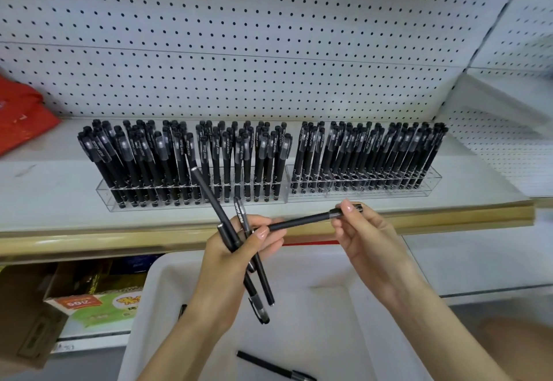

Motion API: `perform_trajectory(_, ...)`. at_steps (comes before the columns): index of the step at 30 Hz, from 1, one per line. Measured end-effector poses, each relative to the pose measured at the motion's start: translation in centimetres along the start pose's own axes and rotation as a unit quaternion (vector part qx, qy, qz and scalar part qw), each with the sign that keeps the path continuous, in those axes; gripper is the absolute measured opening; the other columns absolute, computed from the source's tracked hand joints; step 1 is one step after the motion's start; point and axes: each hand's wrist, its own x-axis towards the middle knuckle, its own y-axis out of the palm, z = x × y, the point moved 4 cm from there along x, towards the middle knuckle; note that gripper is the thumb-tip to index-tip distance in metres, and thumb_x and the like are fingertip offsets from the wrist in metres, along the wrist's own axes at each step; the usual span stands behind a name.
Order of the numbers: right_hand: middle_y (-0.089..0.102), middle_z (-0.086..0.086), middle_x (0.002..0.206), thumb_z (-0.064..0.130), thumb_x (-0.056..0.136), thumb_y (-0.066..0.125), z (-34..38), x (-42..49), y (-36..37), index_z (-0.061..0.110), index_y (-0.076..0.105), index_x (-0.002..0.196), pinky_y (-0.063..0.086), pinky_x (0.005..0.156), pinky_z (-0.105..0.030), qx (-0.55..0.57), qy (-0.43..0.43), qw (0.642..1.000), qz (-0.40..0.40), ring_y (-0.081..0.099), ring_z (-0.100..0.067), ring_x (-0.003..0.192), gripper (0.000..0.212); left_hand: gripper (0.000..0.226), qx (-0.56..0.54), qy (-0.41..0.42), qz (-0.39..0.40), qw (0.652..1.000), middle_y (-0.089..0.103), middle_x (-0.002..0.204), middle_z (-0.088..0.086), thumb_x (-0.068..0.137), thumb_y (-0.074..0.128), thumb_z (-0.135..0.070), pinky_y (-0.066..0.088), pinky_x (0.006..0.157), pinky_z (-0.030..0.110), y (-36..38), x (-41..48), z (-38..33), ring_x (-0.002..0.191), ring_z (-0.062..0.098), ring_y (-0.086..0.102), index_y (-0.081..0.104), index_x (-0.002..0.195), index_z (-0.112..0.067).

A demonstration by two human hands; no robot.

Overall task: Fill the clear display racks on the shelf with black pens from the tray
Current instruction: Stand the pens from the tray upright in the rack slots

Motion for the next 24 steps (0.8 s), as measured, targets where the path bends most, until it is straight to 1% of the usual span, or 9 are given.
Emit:
perform_trajectory(2,0.059,-0.001,0.068,0.019,0.064,0.073,0.1,0.1,0.4,0.01,0.07,0.068,0.049,0.054,-0.011,0.038,0.005,0.999,-0.011,0.058,-0.004,0.057,0.01,0.013,0.013,-0.001,0.01,1.0,0.072,0.098,0.019,0.089,0.053,0.005,0.056,0.086,0.031,0.0,-0.2,0.1,0.096,0.029,0.071,0.061,0.1,0.007)
perform_trajectory(5,0.063,-0.005,0.077,0.013,0.068,0.068,0.8,-0.1,1.1,0.005,0.071,0.072,0.048,0.056,-0.01,0.034,-0.035,0.999,0.012,0.056,-0.003,0.058,0.01,0.02,0.018,-0.017,0.015,1.0,0.073,0.095,0.017,0.087,0.055,0.0,0.054,0.091,0.032,-0.1,-0.4,0.4,0.098,0.027,0.07,0.062,0.105,0.004)
perform_trajectory(9,0.071,-0.008,0.096,0.009,0.08,0.063,1.9,-0.1,2.0,0.007,0.068,0.09,0.05,0.06,-0.017,-0.105,-0.126,0.986,0.021,0.059,-0.006,0.063,0.011,0.021,0.009,-0.042,0.012,0.999,0.073,0.096,0.018,0.089,0.053,0.003,0.057,0.085,0.03,0.1,-0.7,1.1,0.094,0.027,0.071,0.061,0.108,0.007)
perform_trajectory(12,0.074,-0.011,0.086,0.004,0.087,0.062,3.2,0.2,3.0,0.011,0.053,0.107,0.052,0.057,-0.023,-0.23,-0.224,0.947,0.024,0.064,-0.013,0.065,0.023,0.02,0.012,-0.056,0.011,0.998,0.073,0.099,0.019,0.094,0.049,-0.001,0.058,0.079,0.026,0.5,-1.0,1.3,0.092,0.026,0.072,0.063,0.108,0.002)
perform_trajectory(15,0.072,-0.01,0.085,0.003,0.089,0.06,5.8,1.5,3.9,0.017,0.045,0.101,0.051,0.056,-0.023,-0.266,-0.309,0.913,0.022,0.066,-0.014,0.067,0.024,0.024,-0.005,-0.071,0.012,0.997,0.073,0.099,0.016,0.098,0.044,-0.011,0.058,0.075,0.024,0.6,-1.2,1.1,0.092,0.025,0.072,0.062,0.114,-0.007)
perform_trajectory(18,0.069,-0.007,0.087,0.007,0.09,0.064,8.3,3.8,4.1,0.025,0.043,0.097,0.053,0.062,-0.027,-0.302,-0.377,0.875,-0.031,0.067,-0.013,0.07,0.028,0.028,-0.023,-0.096,0.033,0.995,0.073,0.1,0.017,0.099,0.042,-0.013,0.058,0.072,0.022,0.5,-1.4,0.7,0.091,0.023,0.072,0.062,0.118,-0.009)
perform_trajectory(20,0.065,0.004,0.085,0.017,0.088,0.069,8.6,5.3,4.2,0.031,0.043,0.095,0.053,0.07,-0.032,-0.373,-0.397,0.837,-0.06,0.065,-0.012,0.075,0.03,0.028,-0.047,-0.124,0.037,0.991,0.073,0.1,0.018,0.098,0.044,-0.014,0.058,0.072,0.023,0.3,-1.6,0.7,0.087,0.02,0.072,0.065,0.117,-0.009)
perform_trajectory(21,0.063,0.008,0.085,0.021,0.087,0.07,8.5,5.9,4.2,0.03,0.044,0.094,0.052,0.072,-0.029,-0.405,-0.395,0.822,-0.065,0.064,-0.009,0.076,0.029,0.028,-0.06,-0.135,0.033,0.988,0.072,0.101,0.018,0.098,0.045,-0.014,0.059,0.074,0.025,0.2,-1.6,0.7,0.086,0.019,0.072,0.066,0.116,-0.009)
perform_trajectory(24,0.062,0.011,0.085,0.025,0.086,0.071,8.0,7.0,4.4,0.022,0.045,0.098,0.049,0.073,-0.023,-0.428,-0.393,0.811,-0.063,0.064,-0.007,0.077,0.028,0.029,-0.084,-0.155,0.023,0.984,0.072,0.103,0.018,0.097,0.047,-0.015,0.057,0.083,0.03,-0.4,-1.7,0.7,0.088,0.021,0.071,0.069,0.115,-0.011)
